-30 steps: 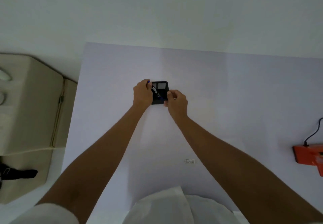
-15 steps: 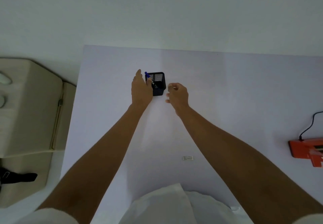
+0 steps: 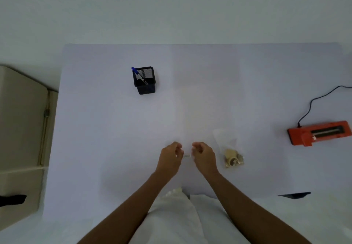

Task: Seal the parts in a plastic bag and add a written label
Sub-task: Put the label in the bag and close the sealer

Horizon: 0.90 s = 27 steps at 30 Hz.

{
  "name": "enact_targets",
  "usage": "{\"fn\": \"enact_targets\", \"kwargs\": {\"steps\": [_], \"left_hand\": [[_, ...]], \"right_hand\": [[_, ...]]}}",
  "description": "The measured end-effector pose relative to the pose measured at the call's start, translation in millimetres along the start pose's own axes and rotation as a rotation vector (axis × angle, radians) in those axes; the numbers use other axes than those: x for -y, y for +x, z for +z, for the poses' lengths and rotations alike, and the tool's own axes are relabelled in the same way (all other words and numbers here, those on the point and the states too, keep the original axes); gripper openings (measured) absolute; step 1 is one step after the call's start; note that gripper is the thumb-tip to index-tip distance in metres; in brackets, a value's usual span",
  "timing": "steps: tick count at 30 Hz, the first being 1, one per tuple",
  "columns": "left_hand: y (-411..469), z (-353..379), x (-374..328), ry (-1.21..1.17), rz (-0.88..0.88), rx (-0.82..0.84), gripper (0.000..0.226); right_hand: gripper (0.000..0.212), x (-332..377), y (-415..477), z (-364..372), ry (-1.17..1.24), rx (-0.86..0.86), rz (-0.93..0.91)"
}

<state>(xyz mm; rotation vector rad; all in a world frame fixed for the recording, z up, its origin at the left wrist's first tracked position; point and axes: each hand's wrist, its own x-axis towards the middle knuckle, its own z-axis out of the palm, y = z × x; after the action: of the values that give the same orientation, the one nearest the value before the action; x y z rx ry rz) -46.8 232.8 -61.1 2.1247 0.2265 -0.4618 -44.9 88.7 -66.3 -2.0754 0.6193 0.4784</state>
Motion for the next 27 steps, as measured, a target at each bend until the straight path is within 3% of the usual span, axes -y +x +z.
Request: {"fn": "enact_targets", "kwargs": {"steps": [8, 27], "left_hand": [[-16, 35, 9, 0.168, -0.013, 0.028, 0.02], [-11, 41, 1, 0.234, 0.024, -0.038, 0.019]], "right_hand": [[0.016, -35, -10, -7, -0.027, 0.023, -0.025], [0.025, -39, -4, -5, 0.205, 0.108, 0.046]]}}
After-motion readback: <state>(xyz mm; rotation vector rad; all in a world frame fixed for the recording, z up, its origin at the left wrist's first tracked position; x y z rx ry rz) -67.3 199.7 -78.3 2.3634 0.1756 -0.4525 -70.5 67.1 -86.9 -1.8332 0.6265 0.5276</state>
